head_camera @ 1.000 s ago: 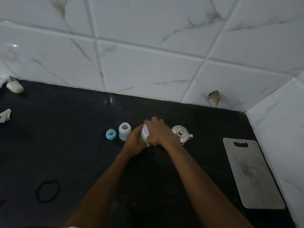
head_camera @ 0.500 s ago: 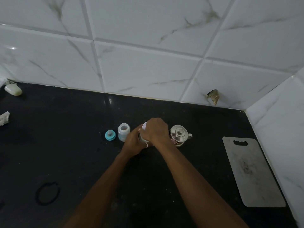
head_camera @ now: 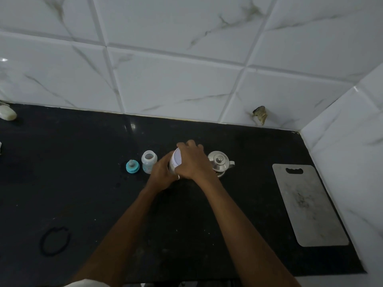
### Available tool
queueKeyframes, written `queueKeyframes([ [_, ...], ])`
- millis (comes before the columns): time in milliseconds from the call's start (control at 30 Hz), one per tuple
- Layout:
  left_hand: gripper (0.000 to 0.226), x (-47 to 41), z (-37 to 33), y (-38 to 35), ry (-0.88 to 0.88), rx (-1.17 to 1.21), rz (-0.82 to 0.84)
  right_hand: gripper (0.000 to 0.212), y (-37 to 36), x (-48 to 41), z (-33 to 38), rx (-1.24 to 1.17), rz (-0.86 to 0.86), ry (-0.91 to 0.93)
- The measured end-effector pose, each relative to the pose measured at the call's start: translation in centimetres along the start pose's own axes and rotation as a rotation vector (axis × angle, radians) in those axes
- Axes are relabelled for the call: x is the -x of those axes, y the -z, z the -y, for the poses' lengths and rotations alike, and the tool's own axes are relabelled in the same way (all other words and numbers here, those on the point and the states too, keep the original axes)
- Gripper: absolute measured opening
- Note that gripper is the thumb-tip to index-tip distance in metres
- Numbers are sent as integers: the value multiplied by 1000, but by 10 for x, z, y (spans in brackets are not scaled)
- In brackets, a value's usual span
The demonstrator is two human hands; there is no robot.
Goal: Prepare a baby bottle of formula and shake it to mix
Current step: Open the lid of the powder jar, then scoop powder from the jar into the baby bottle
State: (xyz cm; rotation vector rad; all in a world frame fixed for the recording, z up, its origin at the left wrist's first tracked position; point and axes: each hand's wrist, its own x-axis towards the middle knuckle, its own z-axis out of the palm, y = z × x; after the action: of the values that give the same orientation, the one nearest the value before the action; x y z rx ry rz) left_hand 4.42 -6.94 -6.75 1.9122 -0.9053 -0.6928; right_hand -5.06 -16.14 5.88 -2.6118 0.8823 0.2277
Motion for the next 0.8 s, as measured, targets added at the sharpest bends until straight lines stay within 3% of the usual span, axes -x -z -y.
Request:
queueKeyframes([
  [400, 83, 1, -7, 0, -29, 4, -12, 87, -39, 75, -53, -195, -65, -262],
  [533, 83, 0, -4, -1, -31, -22, 6, 80, -56, 86, -73, -194, -54, -367],
  [800, 85, 0, -6, -1, -9, -13, 10, 77, -77, 80, -100, -176, 0, -417],
])
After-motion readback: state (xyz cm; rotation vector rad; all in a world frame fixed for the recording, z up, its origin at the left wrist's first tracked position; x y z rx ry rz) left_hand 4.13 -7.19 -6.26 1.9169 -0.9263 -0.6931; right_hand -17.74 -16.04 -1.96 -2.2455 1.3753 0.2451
